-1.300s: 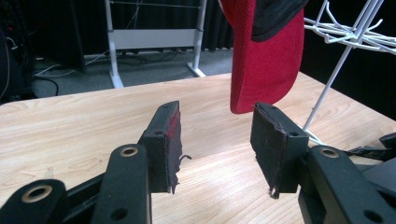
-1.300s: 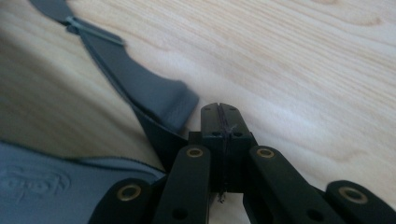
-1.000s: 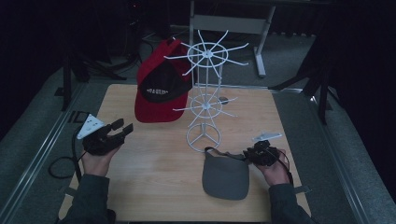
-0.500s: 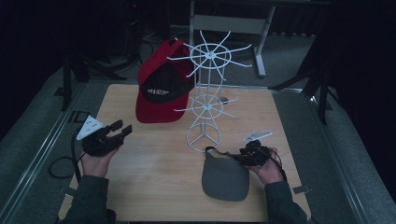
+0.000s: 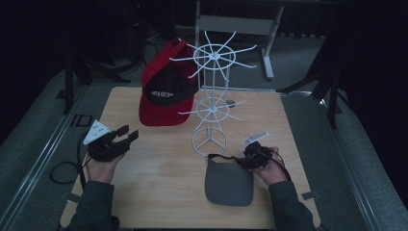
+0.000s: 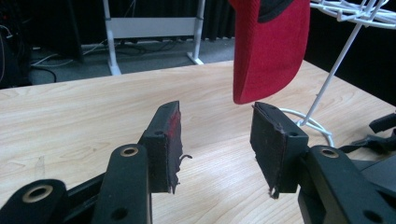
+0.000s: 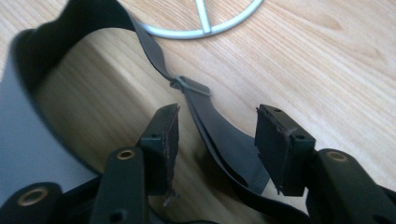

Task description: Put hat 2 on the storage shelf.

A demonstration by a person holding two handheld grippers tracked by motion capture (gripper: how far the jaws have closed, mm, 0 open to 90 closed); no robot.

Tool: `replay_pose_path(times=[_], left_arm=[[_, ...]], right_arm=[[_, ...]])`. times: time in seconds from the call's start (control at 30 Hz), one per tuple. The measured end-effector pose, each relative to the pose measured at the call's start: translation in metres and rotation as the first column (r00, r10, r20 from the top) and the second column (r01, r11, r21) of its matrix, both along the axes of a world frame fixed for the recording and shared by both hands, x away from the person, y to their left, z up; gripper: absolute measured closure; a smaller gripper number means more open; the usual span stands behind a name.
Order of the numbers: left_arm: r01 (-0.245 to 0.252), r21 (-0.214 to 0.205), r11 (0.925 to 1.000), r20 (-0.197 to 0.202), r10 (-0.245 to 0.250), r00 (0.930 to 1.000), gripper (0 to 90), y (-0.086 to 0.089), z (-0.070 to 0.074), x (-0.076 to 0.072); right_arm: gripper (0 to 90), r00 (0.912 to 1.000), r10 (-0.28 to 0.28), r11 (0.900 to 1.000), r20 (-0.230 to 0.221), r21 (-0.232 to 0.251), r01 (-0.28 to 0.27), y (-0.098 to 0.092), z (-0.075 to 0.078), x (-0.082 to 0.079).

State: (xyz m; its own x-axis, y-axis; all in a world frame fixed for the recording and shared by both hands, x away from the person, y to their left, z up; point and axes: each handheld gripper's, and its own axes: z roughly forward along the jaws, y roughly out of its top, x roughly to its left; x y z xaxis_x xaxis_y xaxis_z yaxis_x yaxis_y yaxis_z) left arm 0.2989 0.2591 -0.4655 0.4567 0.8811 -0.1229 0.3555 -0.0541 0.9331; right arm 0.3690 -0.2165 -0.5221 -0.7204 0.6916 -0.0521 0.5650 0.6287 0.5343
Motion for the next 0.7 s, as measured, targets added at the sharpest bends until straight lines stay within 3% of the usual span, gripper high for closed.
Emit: replay_pose_path(times=[0.2, 0.3, 0.57, 0.63, 0.7], left_arm=[[-0.009, -0.001, 1.0, -0.011, 0.009, 0.9999, 53.5, 0.004, -0.004, -0.001], [-0.012, -0.001, 0.9999, -0.016, 0.012, 0.9998, 53.4, 0.004, -0.006, -0.002], [-0.007, 0.005, 1.0, -0.027, 0.007, 0.9996, 53.5, 0.001, -0.009, 0.0], [-0.004, 0.01, 0.9999, -0.03, 0.004, 0.9995, 53.5, 0.0, -0.01, 0.0], [-0.006, 0.012, 0.9999, -0.031, 0.006, 0.9995, 53.5, -0.001, -0.01, 0.0]], right_arm=[[54.9, 1.0, 0.004, 1.0, 0.006, 0.009, -0.004, 0.003, 0.008, 0.004], [56.1, 0.9994, 0.032, 0.9994, -0.011, -0.012, -0.032, 0.006, 0.002, 0.007], [63.3, 0.999, 0.026, 0.9991, -0.036, -0.033, -0.027, 0.014, -0.012, 0.022], [69.3, 0.9988, 0.029, 0.9986, -0.038, -0.044, -0.031, 0.016, -0.016, 0.024], [82.4, 0.9992, 0.022, 0.999, -0.033, -0.039, -0.024, 0.016, -0.015, 0.025]])
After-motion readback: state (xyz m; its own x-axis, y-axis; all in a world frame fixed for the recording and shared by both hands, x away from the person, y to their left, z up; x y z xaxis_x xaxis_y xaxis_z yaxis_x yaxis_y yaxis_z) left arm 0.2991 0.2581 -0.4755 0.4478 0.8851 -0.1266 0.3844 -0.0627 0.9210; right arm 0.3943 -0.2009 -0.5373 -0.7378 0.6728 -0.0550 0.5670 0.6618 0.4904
